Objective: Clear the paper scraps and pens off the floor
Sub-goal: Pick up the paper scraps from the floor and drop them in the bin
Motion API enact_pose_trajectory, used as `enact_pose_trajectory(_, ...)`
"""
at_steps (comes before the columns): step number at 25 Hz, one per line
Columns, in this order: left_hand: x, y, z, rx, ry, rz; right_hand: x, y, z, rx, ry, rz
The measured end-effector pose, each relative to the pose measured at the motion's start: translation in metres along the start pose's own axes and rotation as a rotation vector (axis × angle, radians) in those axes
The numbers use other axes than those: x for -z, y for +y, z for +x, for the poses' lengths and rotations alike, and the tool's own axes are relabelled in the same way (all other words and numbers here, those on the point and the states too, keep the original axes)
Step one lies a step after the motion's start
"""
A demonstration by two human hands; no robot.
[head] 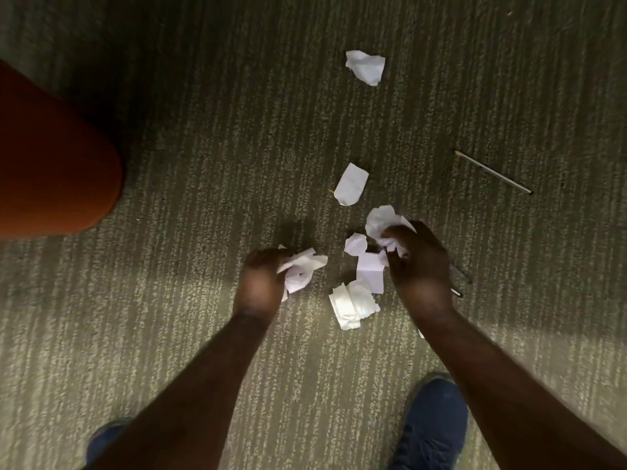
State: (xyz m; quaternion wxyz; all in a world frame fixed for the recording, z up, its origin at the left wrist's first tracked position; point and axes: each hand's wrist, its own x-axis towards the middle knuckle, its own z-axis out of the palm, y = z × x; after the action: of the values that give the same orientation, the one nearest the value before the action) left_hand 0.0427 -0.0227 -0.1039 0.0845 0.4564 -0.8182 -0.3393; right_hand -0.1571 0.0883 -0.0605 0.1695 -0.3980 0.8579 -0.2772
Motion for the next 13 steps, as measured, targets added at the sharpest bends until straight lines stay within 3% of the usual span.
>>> enact_pose_trajectory(4,0.031,0.005,0.000,0.138,-0.041,-0.040,0.012,-0.040,-0.008,0.031,0.043,0.035)
enact_pose_trajectory(13,0.205,0.046,-0.051,0.179,0.252,-0.271,0.033,-0.232,-0.006,0.101,0.125,0.152)
